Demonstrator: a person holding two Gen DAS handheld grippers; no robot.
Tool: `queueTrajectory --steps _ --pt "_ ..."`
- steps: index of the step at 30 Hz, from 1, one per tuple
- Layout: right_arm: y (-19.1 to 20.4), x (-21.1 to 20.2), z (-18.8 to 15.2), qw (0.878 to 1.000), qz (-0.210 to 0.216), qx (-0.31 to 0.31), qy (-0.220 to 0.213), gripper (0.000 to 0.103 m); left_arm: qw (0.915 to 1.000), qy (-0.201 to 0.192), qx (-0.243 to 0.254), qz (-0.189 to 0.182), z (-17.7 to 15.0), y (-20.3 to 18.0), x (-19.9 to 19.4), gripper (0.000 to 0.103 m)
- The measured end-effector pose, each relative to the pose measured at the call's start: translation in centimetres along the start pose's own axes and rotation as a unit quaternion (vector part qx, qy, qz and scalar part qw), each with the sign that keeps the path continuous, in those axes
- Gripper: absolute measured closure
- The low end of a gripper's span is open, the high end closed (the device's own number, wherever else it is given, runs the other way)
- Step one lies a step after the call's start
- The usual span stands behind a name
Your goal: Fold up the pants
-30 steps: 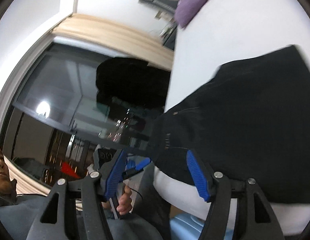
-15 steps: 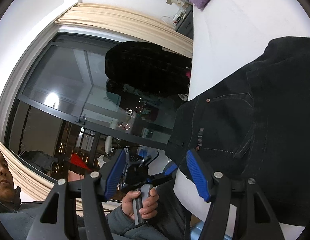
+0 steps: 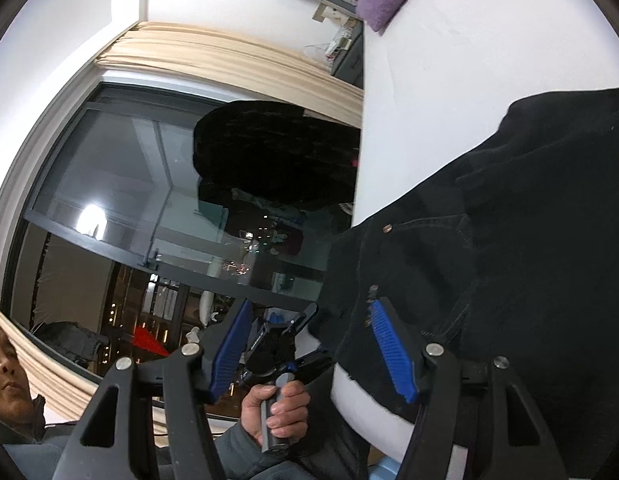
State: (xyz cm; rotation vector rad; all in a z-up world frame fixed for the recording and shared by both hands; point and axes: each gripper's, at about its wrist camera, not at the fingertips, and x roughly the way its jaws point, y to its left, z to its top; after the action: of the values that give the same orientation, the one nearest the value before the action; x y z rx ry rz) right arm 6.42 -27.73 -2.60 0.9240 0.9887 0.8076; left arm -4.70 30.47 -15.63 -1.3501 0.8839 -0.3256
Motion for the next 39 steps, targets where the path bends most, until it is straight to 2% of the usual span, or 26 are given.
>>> queueTrajectory --steps 6,10,11,13,14,15,17,25,27,31,34,35,38,39 --pt "-1.9 1.3 1.9 0.998 -0.05 0.015 0.027 0.039 1.0 -0.001 0.007 0.005 0.1 0.1 0.2 0.082" --pt "-3.6 2.9 2.5 0.994 -0.086 0.027 0.054 0.04 0.9995 -0.001 0.031 0.008 0.2 -1.4 0.3 0.085" --pt "-4.4 3.3 2.5 0.992 -0.099 0.036 0.063 0.04 0.9993 0.0 0.035 0.009 0.2 -1.8 0.3 0.086" --pt "-6.9 4.4 2.1 0.98 -0.166 0.064 0.09 0.039 0.9988 0.001 0.048 0.011 0.1 -2.5 0.2 0.087" --pt "-7.6 4.5 1.9 0.979 -0.166 0.071 0.089 0.045 0.9983 0.001 0.057 0.012 0.0 -3.1 0.2 0.087" --pt "-7.9 4.3 1.9 0.982 -0.156 0.075 0.079 0.046 0.9978 0.001 0.065 0.012 0.2 -4.3 0.5 0.087" --pt "-8.2 3.8 1.6 0.984 -0.142 0.085 0.065 0.047 0.996 0.002 0.088 0.01 -0.1 -6.0 0.6 0.087" --pt "-7.1 4.0 0.0 0.986 -0.153 0.053 0.046 0.046 0.9882 0.016 0.152 -0.006 -1.7 -12.5 1.5 0.087" --pt "-6.5 3.8 0.3 0.985 -0.152 0.066 0.05 0.043 0.9871 0.017 0.159 -0.005 -1.8 -13.5 2.1 0.087" --pt "-5.6 3.4 2.9 0.991 -0.12 0.058 0.026 0.039 0.9869 0.02 0.16 -0.002 -2.3 -14.1 2.0 0.087" --pt "-7.9 4.8 3.9 0.987 -0.124 0.095 0.034 0.035 0.9869 0.019 0.16 0.002 -2.3 -14.3 2.1 0.087" --pt "-8.8 5.2 3.9 0.986 -0.128 0.104 0.035 0.036 0.9869 0.018 0.16 0.003 -2.3 -14.3 2.1 0.087" --pt "-10.7 4.8 3.5 0.984 -0.117 0.135 0.005 0.057 0.9866 0.018 0.162 0.005 -2.3 -14.4 2.2 0.087" --pt "-10.6 4.6 3.4 0.984 -0.112 0.138 0.005 0.057 0.9863 0.018 0.164 0.006 -2.3 -14.4 2.3 0.087"
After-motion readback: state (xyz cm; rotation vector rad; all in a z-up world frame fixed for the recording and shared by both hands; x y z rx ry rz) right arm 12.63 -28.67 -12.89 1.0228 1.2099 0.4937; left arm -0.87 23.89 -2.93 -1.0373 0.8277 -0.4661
